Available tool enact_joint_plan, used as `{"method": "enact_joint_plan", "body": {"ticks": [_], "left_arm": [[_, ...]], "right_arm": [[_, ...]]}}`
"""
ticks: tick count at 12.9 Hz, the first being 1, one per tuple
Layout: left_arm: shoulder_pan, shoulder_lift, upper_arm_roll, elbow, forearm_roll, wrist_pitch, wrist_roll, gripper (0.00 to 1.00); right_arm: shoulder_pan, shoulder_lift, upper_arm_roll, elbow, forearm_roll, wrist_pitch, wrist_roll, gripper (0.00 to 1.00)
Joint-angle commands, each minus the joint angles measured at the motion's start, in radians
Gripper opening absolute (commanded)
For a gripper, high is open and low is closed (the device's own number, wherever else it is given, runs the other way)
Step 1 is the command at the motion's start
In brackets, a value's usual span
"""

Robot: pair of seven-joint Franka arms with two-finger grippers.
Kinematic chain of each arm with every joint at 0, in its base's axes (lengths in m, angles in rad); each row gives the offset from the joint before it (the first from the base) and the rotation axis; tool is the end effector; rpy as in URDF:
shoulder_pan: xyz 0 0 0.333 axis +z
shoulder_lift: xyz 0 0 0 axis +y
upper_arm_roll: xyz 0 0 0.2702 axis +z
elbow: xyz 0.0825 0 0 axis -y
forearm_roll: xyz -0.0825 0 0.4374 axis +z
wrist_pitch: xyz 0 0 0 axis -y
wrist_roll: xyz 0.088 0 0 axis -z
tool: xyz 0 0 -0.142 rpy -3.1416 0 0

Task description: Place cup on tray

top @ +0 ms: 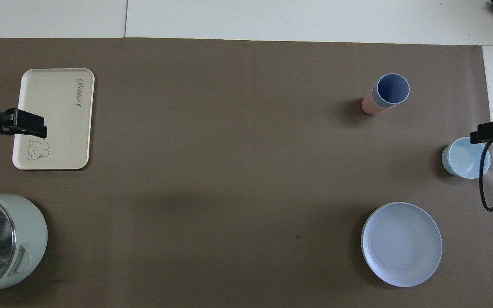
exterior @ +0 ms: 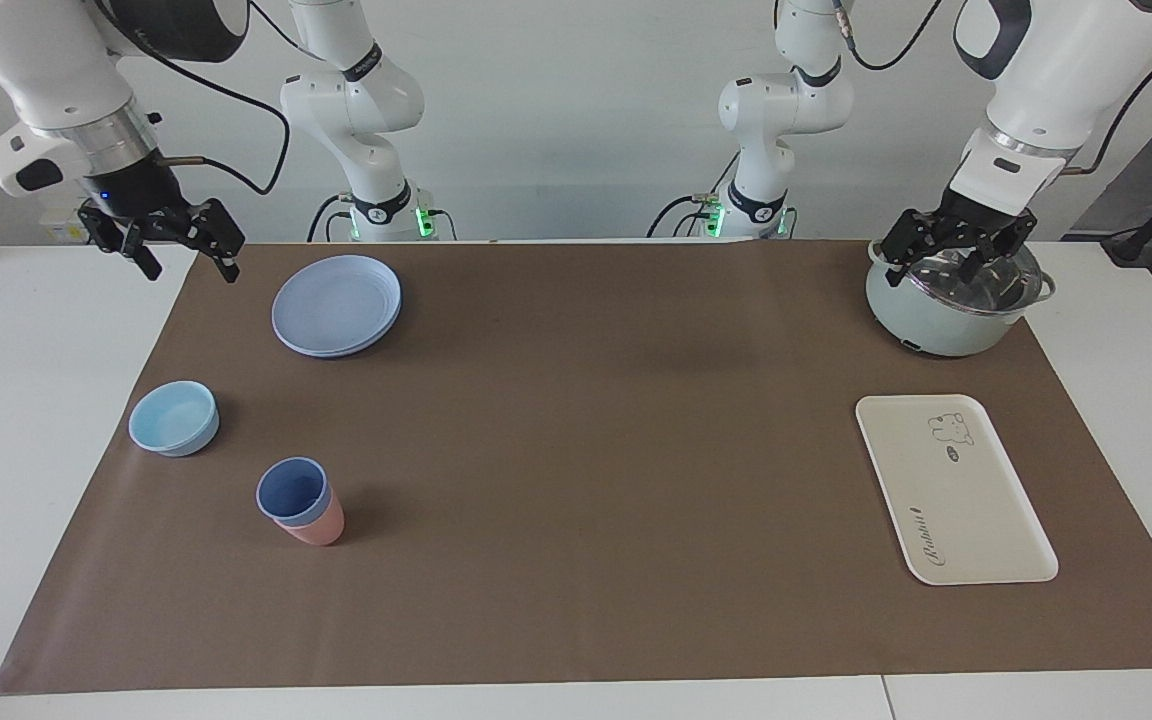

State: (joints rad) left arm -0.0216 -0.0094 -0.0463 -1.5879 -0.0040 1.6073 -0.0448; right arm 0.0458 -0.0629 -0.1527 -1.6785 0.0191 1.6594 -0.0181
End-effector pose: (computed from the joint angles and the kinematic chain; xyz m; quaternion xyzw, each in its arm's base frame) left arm 0.6086 -0.0420 0.5437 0.9998 -0.0115 0.0143 0.0026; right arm 0.5969 -0.0632 0.5323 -0.9987 0.0450 -0.0224 0.0129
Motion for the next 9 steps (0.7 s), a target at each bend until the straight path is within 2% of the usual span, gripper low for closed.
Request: {"method": "enact_joint_plan", "body": {"ticks": [1, 4, 6, 8, 9], "left_arm": [[-0.009, -0.026, 0.009, -0.027, -0.001, -0.007, 0.009, 1.0], [-0.008, -0.026, 0.011, -0.029, -0.001, 0.0, 0.005, 1.0], [0.0, -0.026, 0.011, -0.029, -0.002, 0.002, 0.008, 1.0], [0.005, -0.026, 0.011, -0.03, -0.002, 0.002, 0.009, 1.0], [0.005, -0.026, 0.011, -0.03, -0.002, 0.002, 0.011, 1.0]], "right_arm": [[0.009, -0.044, 0.007, -0.06, 0.05, 0.04, -0.008, 1.0], [-0.006, -0.017, 0.005, -0.056, 0.087, 0.069, -0.24, 1.0], [-0.023, 0.023, 0.005, -0.058, 0.142, 0.144, -0.372, 1.0], [-0.072, 0.099, 0.004, -0.061, 0.266, 0.259, -0.597, 1.0], [-0.076, 0.127, 0.004, -0.063, 0.28, 0.301, -0.681, 1.0]]}}
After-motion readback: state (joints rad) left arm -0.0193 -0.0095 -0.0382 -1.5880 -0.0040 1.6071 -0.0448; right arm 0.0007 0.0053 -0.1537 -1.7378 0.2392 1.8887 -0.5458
